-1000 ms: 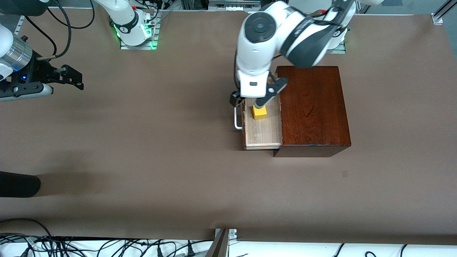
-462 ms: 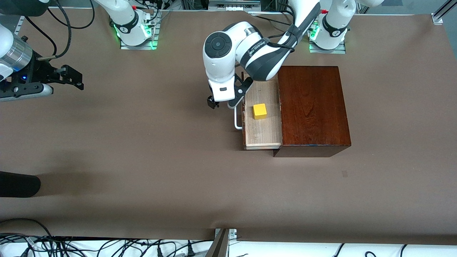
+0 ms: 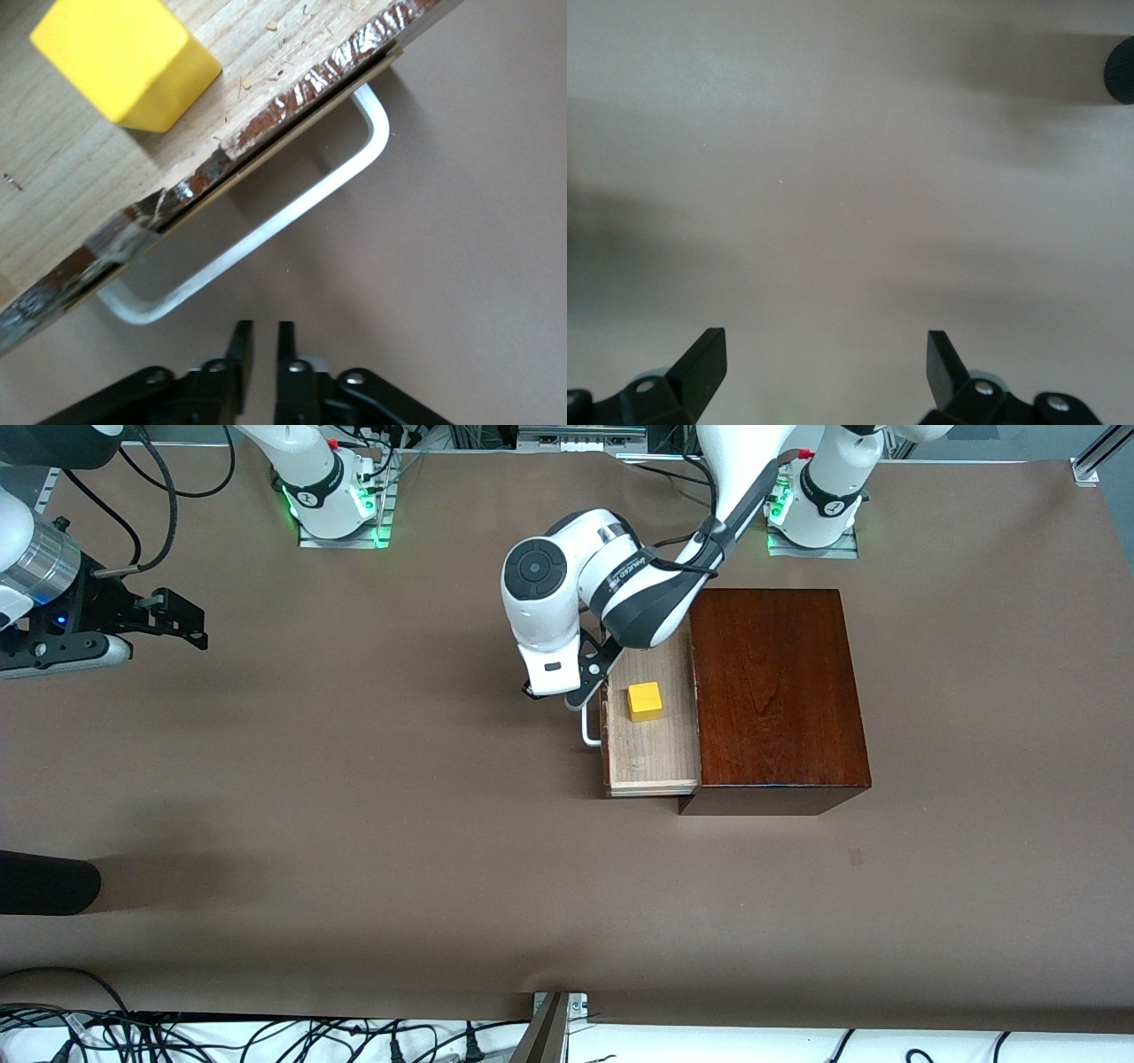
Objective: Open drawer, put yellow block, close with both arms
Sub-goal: 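Push the drawer shut into the box with the left gripper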
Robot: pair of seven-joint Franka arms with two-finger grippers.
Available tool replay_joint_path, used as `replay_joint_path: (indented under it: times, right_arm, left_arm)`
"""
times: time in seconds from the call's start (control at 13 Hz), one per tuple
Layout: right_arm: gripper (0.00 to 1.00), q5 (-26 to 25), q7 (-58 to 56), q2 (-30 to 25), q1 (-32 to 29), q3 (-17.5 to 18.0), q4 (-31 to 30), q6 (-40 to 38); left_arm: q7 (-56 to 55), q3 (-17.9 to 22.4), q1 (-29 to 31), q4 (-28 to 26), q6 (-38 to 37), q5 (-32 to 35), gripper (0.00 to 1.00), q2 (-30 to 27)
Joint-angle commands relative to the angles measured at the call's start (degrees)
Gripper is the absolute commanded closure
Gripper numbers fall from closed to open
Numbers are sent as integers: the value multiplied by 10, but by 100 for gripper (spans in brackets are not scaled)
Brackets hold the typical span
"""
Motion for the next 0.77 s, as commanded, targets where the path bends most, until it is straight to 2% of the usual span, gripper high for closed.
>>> replay_joint_path:
  times: [0.0, 0.38, 0.69]
  right_arm:
    - [0, 9, -9, 4, 0, -3, 10, -8]
    - [0, 9, -9, 4, 0, -3, 10, -8]
    - [0, 9, -9, 4, 0, -3, 10, -8]
  left_arm:
    - [-4, 10, -7, 13, 0, 15, 100, 10]
    - [19, 48, -2, 8, -1, 15, 100, 10]
    - [80, 63, 5, -11, -27, 15, 100, -8]
